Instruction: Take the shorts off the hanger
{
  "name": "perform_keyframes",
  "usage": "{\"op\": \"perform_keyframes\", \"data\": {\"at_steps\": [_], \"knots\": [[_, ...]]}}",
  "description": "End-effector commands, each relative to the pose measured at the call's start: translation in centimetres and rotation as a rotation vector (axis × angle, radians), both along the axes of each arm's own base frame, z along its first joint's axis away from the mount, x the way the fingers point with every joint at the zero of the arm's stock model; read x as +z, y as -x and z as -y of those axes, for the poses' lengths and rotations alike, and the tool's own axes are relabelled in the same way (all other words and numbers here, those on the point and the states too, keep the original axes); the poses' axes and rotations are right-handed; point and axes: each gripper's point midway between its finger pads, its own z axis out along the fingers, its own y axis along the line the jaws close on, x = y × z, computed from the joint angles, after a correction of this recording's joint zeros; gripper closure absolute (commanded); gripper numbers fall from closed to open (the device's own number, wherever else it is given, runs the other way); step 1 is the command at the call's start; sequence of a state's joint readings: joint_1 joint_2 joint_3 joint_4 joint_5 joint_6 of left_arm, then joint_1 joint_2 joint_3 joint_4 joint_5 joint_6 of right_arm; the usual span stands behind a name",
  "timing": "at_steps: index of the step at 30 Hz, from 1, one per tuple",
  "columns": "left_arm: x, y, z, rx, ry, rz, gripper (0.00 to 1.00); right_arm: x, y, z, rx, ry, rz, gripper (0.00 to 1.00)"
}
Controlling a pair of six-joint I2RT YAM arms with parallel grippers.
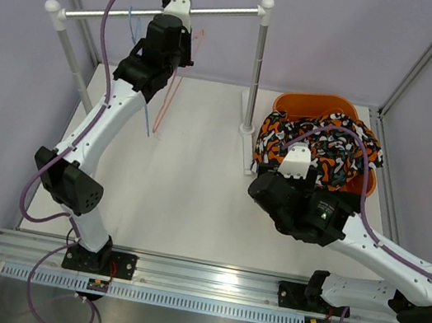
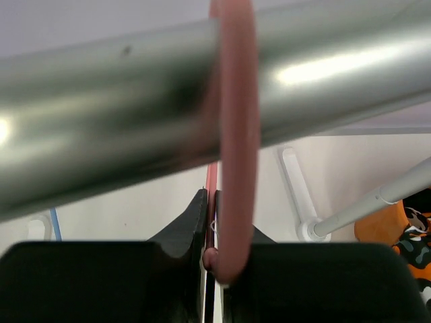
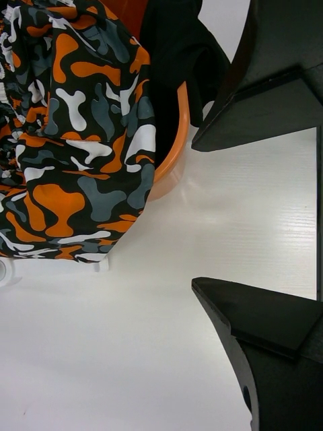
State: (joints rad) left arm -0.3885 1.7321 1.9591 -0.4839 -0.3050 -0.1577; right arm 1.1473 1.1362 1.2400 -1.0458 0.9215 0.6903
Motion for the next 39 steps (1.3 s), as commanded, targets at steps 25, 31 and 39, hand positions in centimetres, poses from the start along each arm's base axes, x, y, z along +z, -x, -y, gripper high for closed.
{"op": "perform_keyframes", "data": {"at_steps": [25,31,39], "knots": [[9.8,9.9,-2.6,-0.071,0.106,0.181,0.34,1.6,0.5,-0.7,0.035,-0.115,0.016,0.12],[11.2,13.4,-3.0,-0.080,0.124,0.216,0.32,2.6,0.7,-0.8,0.061,-0.189,0.038,0.10],[10.3,19.0,-1.2,-0.157,0.115,0.204,0.29,3.6,1.3,-0.6,0.090,-0.266,0.053,0.07]]}}
